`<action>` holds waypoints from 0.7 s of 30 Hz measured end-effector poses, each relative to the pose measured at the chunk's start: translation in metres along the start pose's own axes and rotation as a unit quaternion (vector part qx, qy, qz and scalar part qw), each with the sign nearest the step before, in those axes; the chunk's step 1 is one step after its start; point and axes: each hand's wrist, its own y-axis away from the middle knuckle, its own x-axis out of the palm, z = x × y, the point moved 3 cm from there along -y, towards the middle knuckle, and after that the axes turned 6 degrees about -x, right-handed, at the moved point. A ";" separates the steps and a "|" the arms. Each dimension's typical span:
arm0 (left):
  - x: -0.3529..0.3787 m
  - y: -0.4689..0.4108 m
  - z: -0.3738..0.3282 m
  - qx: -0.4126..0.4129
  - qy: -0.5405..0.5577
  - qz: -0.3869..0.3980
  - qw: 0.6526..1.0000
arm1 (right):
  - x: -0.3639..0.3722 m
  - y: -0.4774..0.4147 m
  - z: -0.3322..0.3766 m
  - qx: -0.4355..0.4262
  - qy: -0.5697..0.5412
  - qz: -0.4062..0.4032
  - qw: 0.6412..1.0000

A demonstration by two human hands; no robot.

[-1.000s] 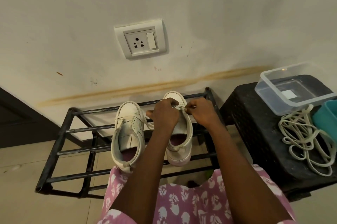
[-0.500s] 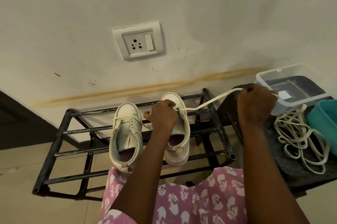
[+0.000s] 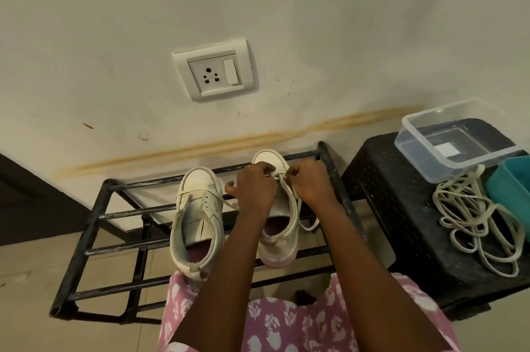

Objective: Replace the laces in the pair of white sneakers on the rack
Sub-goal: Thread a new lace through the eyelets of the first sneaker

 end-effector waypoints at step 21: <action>-0.001 0.001 0.001 -0.007 0.000 -0.004 1.000 | 0.000 0.003 0.001 0.039 -0.055 0.029 0.997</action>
